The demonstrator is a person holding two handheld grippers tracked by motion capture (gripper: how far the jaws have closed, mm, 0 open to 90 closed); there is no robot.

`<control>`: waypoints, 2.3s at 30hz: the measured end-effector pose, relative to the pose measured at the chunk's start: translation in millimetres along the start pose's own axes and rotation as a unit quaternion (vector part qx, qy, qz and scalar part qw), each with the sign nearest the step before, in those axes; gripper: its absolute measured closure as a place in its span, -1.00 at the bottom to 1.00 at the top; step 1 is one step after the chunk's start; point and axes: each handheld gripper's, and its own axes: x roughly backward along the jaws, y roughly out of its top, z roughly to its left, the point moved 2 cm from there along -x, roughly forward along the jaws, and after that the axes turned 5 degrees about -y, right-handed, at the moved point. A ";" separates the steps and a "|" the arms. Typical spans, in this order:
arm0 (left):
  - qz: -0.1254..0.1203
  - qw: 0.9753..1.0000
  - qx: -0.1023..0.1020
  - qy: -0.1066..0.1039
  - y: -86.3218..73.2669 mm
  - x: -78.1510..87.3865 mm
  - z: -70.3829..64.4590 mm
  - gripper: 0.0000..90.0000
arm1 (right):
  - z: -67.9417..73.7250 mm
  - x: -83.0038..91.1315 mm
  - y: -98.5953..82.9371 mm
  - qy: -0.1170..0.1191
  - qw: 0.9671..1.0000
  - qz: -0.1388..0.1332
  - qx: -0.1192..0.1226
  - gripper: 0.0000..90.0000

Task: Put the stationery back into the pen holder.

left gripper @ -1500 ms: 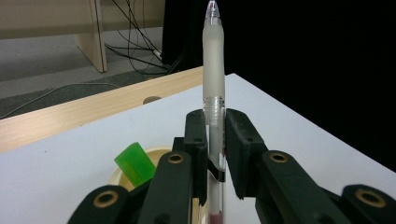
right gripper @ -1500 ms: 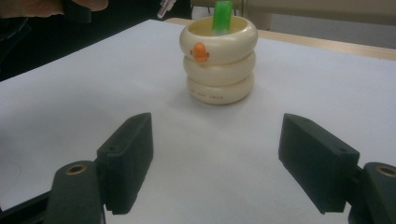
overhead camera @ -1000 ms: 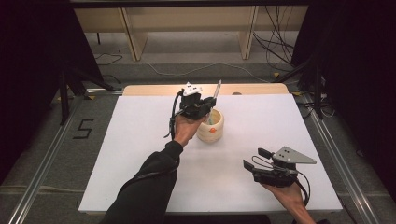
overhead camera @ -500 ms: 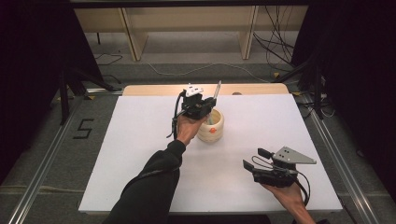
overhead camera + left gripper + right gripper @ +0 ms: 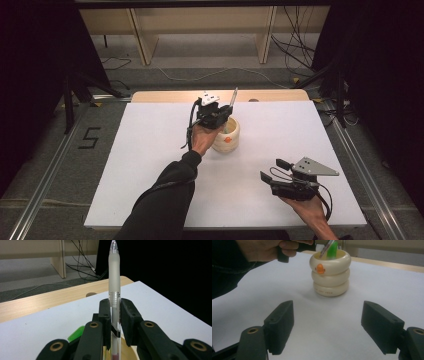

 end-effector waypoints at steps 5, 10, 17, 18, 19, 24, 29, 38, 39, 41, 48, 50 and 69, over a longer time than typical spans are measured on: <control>0.002 1.000 -0.001 -0.001 -3.7 -1.4 1.0 0.76 | 0.3 0.0 0.0 0.000 1.000 0.001 -0.001 -0.39; 0.000 1.000 0.000 0.001 -6.8 -2.5 1.6 0.76 | 0.1 -0.1 -0.1 0.001 1.000 0.001 0.000 -0.39; -0.001 1.000 -0.002 0.002 -10.7 -4.6 2.3 0.75 | -0.1 -0.7 -0.4 0.001 1.000 0.002 0.002 -0.39; 0.000 1.000 0.002 0.002 -11.3 -4.8 1.9 0.75 | -0.1 -0.7 -0.4 0.001 1.000 0.002 0.002 -0.39; 0.002 1.000 0.003 0.002 -12.0 -5.0 1.7 0.74 | -0.2 -0.4 -0.4 0.001 1.000 0.002 0.001 -0.39; 0.008 1.000 0.009 0.002 -12.2 -2.6 1.9 0.35 | -0.5 -0.6 -0.5 0.001 1.000 0.003 0.000 -0.39; 0.011 1.000 0.008 -0.003 -5.4 4.5 -0.9 0.05 | -0.4 -1.1 -0.5 0.001 1.000 0.002 0.003 -0.39; 0.044 0.999 0.003 -0.019 0.3 21.7 -2.6 -0.20 | -0.2 -0.6 -0.4 0.000 1.000 0.003 0.000 -0.39; 0.044 0.999 0.004 -0.020 0.3 24.5 -2.1 -0.22 | 0.0 -0.9 -0.6 0.000 1.000 0.003 0.001 -0.39; 0.049 0.999 0.006 -0.022 0.4 28.9 -0.7 -0.23 | 0.1 -0.9 -0.5 0.000 1.000 0.003 0.001 -0.39; 0.058 0.998 0.011 -0.026 -2.4 43.1 6.4 -0.27 | 0.8 -1.2 -0.4 0.000 1.000 0.004 -0.001 -0.39; 0.059 0.998 0.017 -0.028 -3.3 46.5 8.1 -0.28 | 1.2 -1.3 -0.3 0.000 1.000 0.004 -0.002 -0.39; 0.057 0.996 0.013 -0.060 -11.5 74.3 9.2 -0.44 | 1.6 -1.4 -0.3 0.000 1.000 0.005 -0.002 -0.39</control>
